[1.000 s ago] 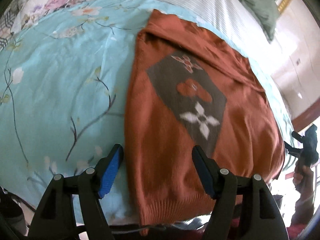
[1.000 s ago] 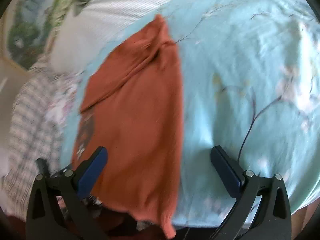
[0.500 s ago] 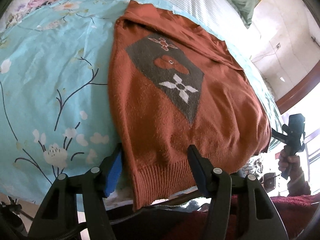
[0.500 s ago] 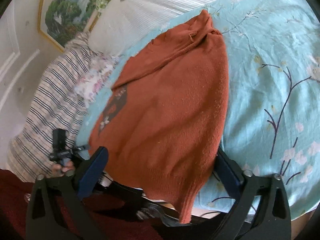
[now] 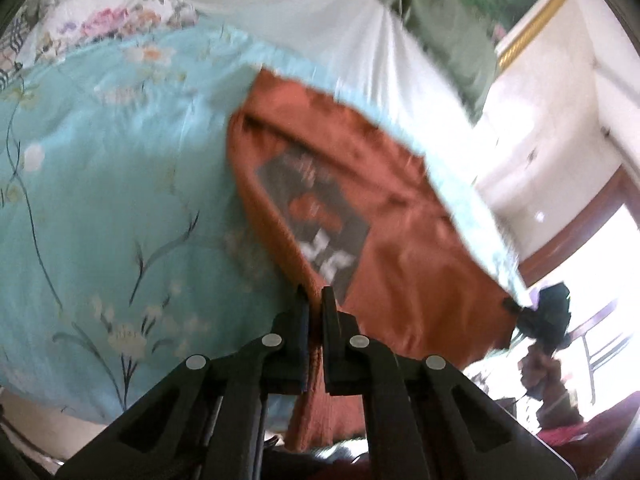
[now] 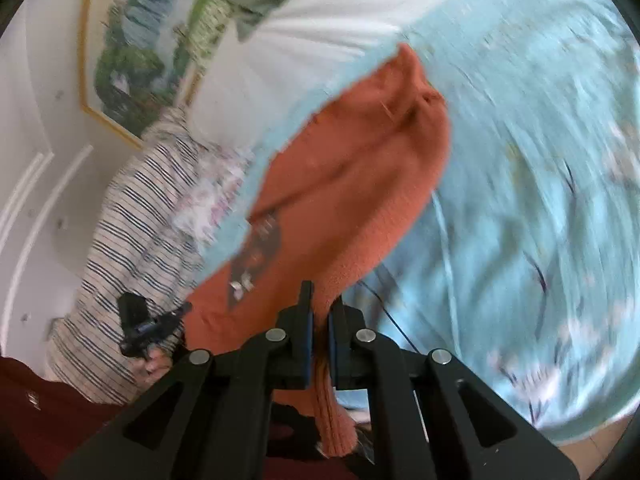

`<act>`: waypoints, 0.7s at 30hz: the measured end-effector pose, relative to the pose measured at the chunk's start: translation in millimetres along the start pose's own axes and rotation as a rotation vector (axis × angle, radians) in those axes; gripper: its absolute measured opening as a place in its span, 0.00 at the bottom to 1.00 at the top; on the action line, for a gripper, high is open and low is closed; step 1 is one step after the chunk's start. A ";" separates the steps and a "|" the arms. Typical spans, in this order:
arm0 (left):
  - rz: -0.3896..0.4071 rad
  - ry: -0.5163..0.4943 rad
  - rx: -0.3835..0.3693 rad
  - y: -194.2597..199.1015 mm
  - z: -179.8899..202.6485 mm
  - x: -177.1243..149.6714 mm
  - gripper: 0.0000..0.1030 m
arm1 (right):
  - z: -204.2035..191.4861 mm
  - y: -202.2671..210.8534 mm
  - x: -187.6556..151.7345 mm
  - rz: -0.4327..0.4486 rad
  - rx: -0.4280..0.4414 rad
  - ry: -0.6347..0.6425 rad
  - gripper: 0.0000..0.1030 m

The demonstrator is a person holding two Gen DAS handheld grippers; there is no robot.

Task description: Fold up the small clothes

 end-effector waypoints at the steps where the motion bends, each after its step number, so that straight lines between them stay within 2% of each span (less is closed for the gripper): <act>1: 0.021 0.003 -0.008 1.1 3.6 7.8 0.03 | -5.2 -1.0 9.3 0.020 0.018 0.001 0.06; 6: 0.114 -0.014 -0.029 -11.5 26.3 49.9 0.03 | -21.5 -17.4 45.1 0.080 0.052 0.034 0.07; 9: 0.158 -0.030 -0.017 -32.1 33.0 76.2 0.03 | -18.3 -34.8 69.8 0.115 0.034 0.048 0.07; 16: 0.241 -0.061 0.091 -99.9 29.5 138.9 0.03 | 6.8 -87.2 139.1 0.160 -0.061 0.069 0.07; 21: 0.274 -0.056 0.160 -152.6 10.2 177.0 0.03 | 24.7 -142.9 175.8 0.128 -0.129 0.088 0.07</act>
Point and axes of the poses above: each gripper's, at about its wrist camera, not at the fingertips, and y roughly against the way its jaws point, z to its right, x to its top, the point moved 6 cm from there along -y, roughly the way its jaws point, and after that the axes turned 15 degrees about z, right-handed, at the moved point
